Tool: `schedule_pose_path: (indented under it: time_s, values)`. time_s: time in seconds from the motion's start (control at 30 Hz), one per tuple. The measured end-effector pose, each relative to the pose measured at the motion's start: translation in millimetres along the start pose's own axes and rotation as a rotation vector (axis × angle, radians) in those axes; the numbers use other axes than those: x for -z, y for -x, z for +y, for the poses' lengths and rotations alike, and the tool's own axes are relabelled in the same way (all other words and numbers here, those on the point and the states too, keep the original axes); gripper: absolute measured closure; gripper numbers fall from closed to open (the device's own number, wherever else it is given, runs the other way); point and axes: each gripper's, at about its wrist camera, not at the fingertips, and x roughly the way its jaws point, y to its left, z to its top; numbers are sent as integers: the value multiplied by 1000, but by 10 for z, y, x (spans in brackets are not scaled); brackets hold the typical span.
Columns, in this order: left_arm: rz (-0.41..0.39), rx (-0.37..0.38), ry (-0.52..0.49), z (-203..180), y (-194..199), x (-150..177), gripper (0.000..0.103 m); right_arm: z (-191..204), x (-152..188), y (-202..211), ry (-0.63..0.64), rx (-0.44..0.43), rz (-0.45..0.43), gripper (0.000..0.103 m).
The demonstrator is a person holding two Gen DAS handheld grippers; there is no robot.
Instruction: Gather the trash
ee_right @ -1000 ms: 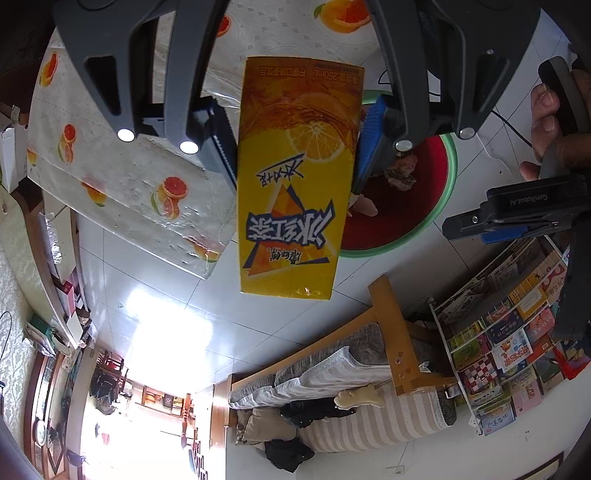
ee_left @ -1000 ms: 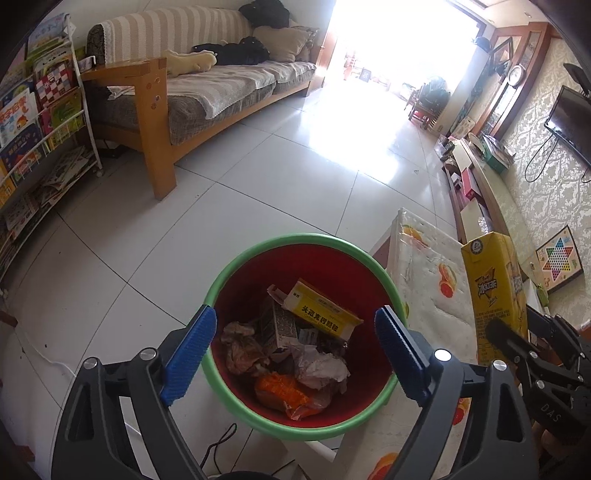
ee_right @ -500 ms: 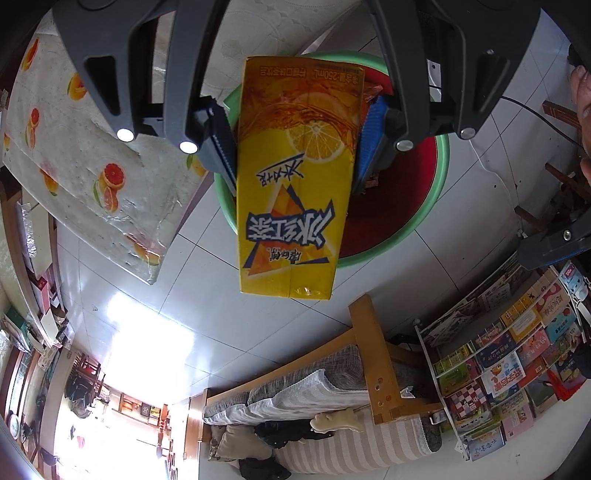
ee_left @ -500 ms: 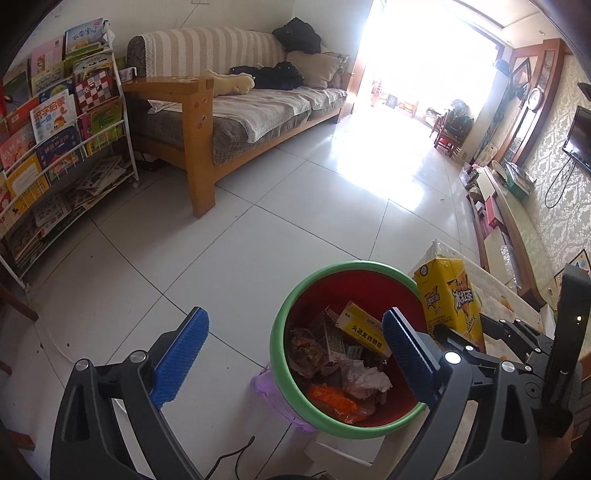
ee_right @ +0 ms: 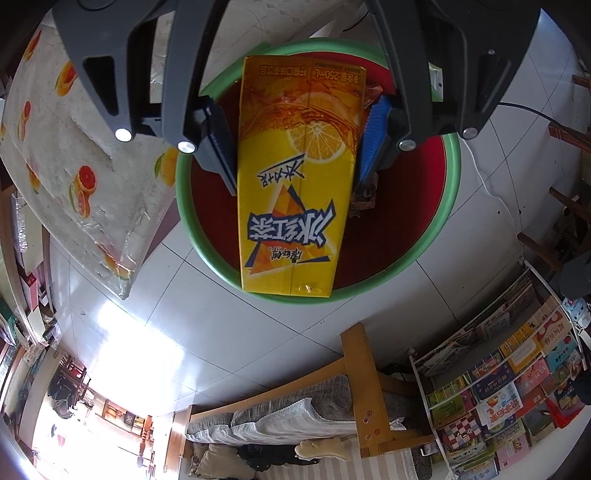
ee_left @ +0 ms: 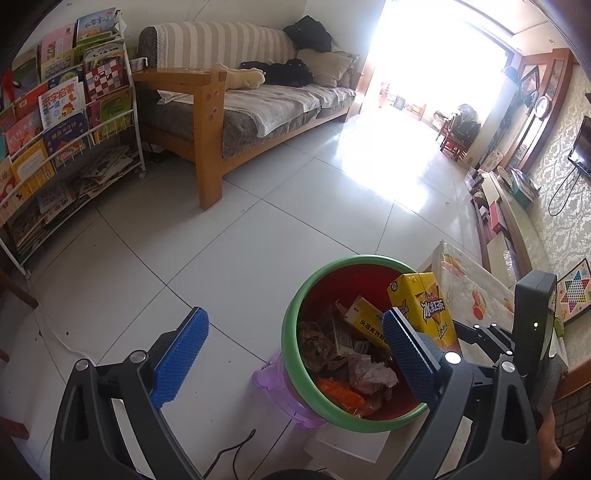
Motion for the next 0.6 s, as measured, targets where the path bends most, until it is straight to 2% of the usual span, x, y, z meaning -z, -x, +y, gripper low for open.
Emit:
schedule_pose_path:
  time_s: [0.13,0.2,0.23,0.27,0.43,0.6]
  values:
    - [1,1,7,-7,8,27,12,32,-12,-17,12,1,3,45]
    - [1,-2,7,-7,19,33,12,63,-20,-50,29,3,20,34]
    - [1,-4,8,-6,23,34,12,59,-10,-36,35,11,17,20]
    - [2,-6,7,-8,25,36,12,67,2,-6,40,18,3,14]
    - [1,-8,-1,-66,51,22,11,28,57,164,39,29,-28,10]
    - [-21,24,-40,-349,169,17,11,-153,150,587,21,62,-100,8]
